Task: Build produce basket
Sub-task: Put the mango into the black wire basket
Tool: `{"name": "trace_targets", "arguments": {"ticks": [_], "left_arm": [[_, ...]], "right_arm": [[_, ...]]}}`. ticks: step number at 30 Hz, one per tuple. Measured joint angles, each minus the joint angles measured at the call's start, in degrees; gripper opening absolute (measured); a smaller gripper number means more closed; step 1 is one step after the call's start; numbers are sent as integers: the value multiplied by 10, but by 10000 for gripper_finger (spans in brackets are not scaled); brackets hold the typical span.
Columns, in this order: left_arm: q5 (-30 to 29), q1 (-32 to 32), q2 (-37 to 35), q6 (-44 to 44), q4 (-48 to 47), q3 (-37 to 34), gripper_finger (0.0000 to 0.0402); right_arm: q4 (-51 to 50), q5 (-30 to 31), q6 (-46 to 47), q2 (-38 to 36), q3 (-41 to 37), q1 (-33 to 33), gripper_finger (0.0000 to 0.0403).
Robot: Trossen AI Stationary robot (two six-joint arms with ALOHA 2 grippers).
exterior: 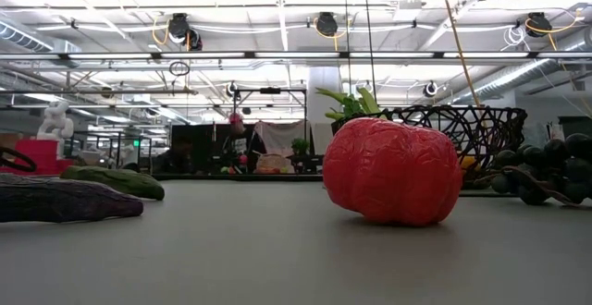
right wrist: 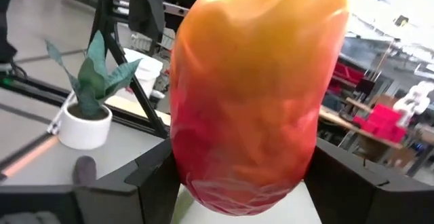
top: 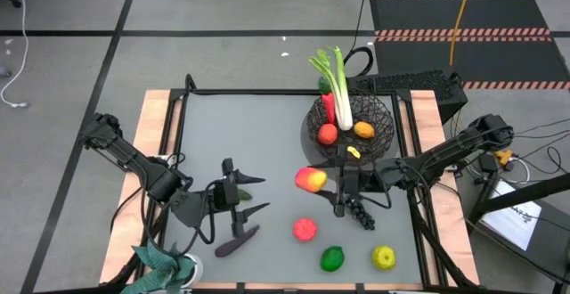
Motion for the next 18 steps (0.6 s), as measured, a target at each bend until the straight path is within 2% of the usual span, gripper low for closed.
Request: {"name": "trace_targets", "arguments": {"ticks": [13,18], "left_arm": [[0,4,0,22,10,0,278],[0,4,0,27,10,0,278]], "right_arm": [[8,0,286,0,0,-41,260],[8,-2,361,0,0,-50,260]]}}
